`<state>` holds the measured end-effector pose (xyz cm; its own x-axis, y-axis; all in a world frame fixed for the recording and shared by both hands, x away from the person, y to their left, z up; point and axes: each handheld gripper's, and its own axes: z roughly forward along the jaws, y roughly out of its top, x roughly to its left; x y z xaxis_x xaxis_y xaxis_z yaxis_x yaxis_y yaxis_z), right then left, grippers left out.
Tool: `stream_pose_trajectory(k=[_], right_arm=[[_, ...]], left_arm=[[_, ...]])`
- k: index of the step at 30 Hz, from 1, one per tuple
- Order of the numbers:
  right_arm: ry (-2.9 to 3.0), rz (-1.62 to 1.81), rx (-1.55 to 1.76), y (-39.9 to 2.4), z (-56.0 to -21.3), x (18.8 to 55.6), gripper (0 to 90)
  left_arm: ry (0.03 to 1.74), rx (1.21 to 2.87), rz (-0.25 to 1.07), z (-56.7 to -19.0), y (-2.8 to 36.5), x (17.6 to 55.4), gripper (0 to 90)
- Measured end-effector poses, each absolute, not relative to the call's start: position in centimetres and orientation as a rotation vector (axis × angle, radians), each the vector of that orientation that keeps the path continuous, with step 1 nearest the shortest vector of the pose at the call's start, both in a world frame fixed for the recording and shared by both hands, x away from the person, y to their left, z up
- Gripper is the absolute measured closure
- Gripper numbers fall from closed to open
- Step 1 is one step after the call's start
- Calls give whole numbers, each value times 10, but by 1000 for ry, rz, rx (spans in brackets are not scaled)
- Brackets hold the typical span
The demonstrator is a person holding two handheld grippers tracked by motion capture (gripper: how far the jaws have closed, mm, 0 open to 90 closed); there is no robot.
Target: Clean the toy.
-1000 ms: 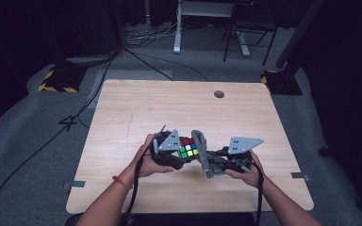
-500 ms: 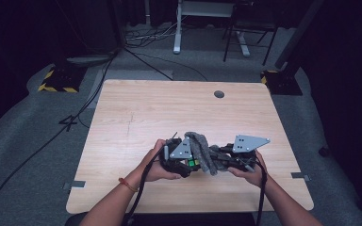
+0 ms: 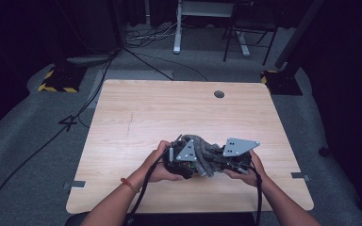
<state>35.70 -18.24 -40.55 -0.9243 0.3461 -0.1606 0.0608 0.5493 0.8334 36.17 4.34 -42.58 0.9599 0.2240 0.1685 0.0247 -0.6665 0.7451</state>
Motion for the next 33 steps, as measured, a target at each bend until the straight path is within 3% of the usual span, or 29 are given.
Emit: stream_pose_trajectory(k=[18, 33], right_arm=[[2598, 1327, 453, -187, -432, 375, 798], [2569, 1466, 434, -193, -425, 372, 797]], left_arm=[[217, 2127, 309, -408, 68, 365, 333], [228, 2157, 309, -414, 68, 368, 333]])
